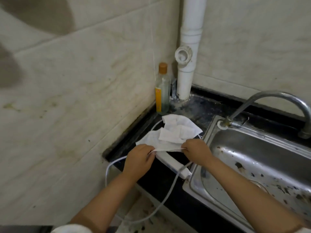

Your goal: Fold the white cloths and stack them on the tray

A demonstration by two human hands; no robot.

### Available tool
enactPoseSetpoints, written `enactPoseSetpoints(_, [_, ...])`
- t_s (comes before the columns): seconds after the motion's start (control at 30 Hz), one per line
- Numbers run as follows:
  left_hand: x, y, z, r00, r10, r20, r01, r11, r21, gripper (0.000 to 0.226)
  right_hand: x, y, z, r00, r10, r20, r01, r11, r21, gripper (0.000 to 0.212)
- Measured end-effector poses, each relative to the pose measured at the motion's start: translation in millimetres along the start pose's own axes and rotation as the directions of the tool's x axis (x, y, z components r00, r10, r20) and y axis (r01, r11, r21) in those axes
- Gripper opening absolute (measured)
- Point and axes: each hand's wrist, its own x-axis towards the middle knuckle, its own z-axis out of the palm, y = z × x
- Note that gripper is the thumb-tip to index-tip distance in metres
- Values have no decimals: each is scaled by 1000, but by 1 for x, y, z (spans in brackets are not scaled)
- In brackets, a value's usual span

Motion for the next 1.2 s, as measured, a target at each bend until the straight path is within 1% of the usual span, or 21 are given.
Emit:
enactPoseSetpoints(0.03, [4,4,-11,1000,-10,-19,9,1000,-12,33,-3,-2,-10,999,19,-48,-17,999,43,28])
enactPoseSetpoints(0.13, [18,24,-50,984,-118,-130,107,990,-90,37,-16,-8,-58,976,50,-211,-19,989,148,26])
enactPoseSetpoints(0.2, [24,41,-72,971,-80,-224,51,990,-131,41,-34,-14,-94,936,59,-348,21,975,222,22])
enactPoseSetpoints(0.27, [29,60,-89,967,-19,-255,-27,984,-177,43,-63,-20,-126,890,97,-446,43,955,294,20])
enactPoseSetpoints(0.33, [33,78,-92,971,35,-237,-88,972,-219,46,-102,-19,-148,856,171,-489,10,938,346,19])
enactPoseSetpoints(0.4, [38,101,-83,975,118,-189,-166,951,-261,47,-148,-9,-160,825,251,-506,-60,929,365,19])
enactPoseSetpoints(0.43, [40,115,-73,972,177,-156,-215,936,-280,46,-173,-1,-161,808,305,-504,-116,921,372,19])
enactPoseSetpoints(0.53, [37,176,-36,940,337,-45,-330,872,-361,34,-255,29,-157,734,481,-479,-318,867,383,21])
enactPoseSetpoints(0.6, [27,228,-5,903,428,44,-367,818,-444,33,-318,48,-149,640,613,-463,-463,789,404,22])
enactPoseSetpoints(0.7, [-3,311,42,821,546,167,-392,752,-530,39,-420,66,-135,459,770,-443,-634,633,443,22])
enactPoseSetpoints(0.77, [-29,370,70,753,614,235,-422,726,-543,39,-489,73,-126,366,856,-366,-738,506,446,22])
enactPoseSetpoints(0.83, [-60,428,95,671,675,305,-488,713,-503,30,-560,78,-117,295,922,-251,-828,378,415,22])
enactPoseSetpoints(0.93, [-115,514,123,528,757,385,-592,653,-472,29,-662,79,-101,174,974,-147,-903,217,370,22])
enactPoseSetpoints(1.03, [-178,600,149,410,803,432,-613,593,-522,28,-759,80,-83,19,995,-102,-933,54,356,22])
enactPoseSetpoints(1.1, [-221,657,163,356,814,459,-583,577,-572,27,-819,84,-70,-118,983,-138,-927,-59,369,24])
enactPoseSetpoints(1.13, [-241,687,170,331,825,458,-568,562,-601,26,-848,86,-65,-207,959,-192,-912,-118,392,25])
enactPoseSetpoints(1.2, [-281,743,182,265,864,428,-552,500,-667,22,-905,88,-59,-396,854,-336,-854,-209,476,26])
